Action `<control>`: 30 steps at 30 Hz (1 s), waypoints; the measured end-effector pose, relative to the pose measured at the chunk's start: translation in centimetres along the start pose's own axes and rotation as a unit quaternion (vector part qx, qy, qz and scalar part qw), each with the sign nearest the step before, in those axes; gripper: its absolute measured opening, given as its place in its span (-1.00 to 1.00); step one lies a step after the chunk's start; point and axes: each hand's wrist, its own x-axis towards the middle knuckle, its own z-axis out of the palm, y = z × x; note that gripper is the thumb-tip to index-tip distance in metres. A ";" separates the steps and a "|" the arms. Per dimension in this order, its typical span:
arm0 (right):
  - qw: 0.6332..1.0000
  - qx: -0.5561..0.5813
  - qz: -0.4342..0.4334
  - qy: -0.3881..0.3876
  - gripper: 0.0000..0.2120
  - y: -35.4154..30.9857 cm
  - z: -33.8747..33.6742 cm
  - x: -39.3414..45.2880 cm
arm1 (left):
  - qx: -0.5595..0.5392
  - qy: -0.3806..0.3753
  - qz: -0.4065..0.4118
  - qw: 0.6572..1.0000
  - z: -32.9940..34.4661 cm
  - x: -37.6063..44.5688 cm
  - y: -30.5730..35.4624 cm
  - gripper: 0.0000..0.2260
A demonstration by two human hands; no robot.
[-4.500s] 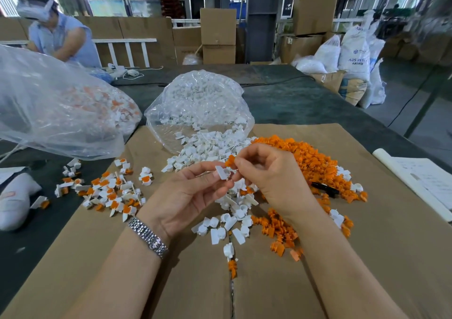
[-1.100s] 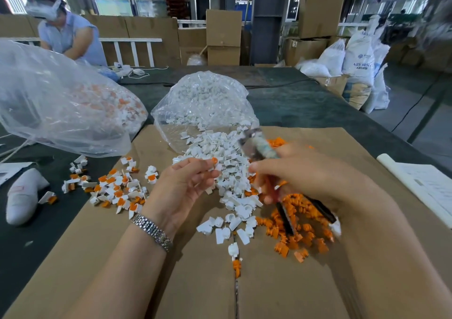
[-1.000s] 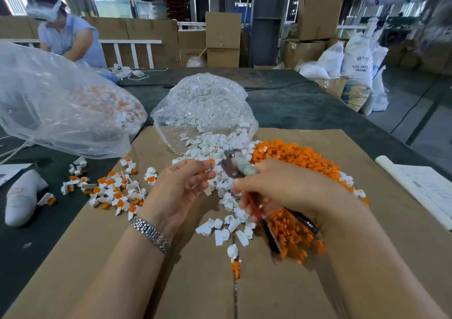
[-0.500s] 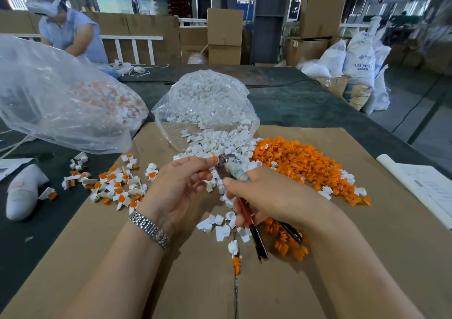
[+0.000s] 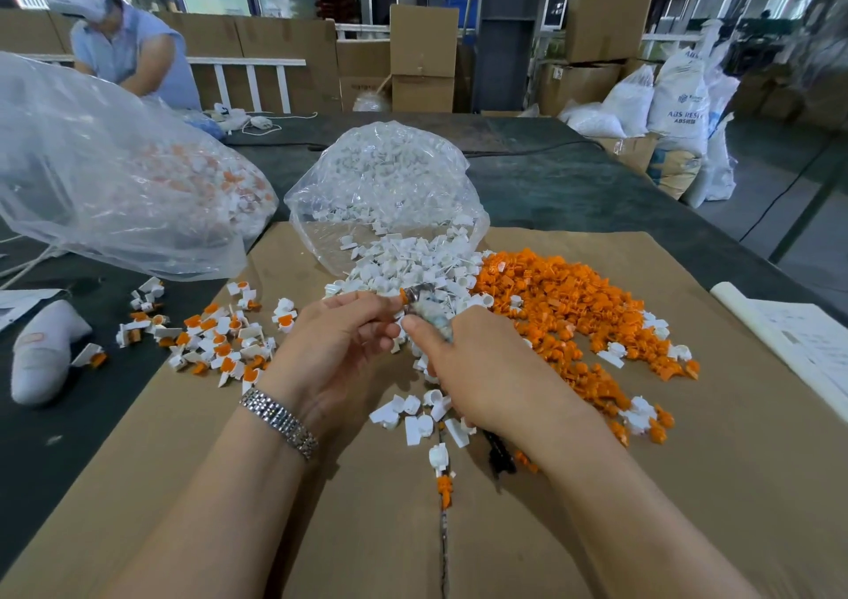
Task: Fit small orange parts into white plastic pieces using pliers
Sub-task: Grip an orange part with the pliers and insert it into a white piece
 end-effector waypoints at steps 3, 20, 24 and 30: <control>0.999 -0.028 -0.012 0.020 -0.49 0.2 0.2 0.1 | 0.000 0.000 0.006 1.000 0.1 -0.1 0.1 -0.93; 0.993 -0.068 0.050 0.077 -0.48 4.5 -5.7 2.5 | 0.208 0.059 0.089 0.972 -0.5 -0.2 0.6 -0.77; 0.963 -0.216 0.102 0.126 -0.59 6.8 -4.0 3.4 | 0.397 0.199 0.140 0.885 -0.9 -0.3 0.3 -0.74; 0.948 -0.257 0.101 0.160 -0.51 7.6 -3.0 3.6 | 0.584 0.358 0.203 0.700 -1.8 -0.4 1.0 -0.87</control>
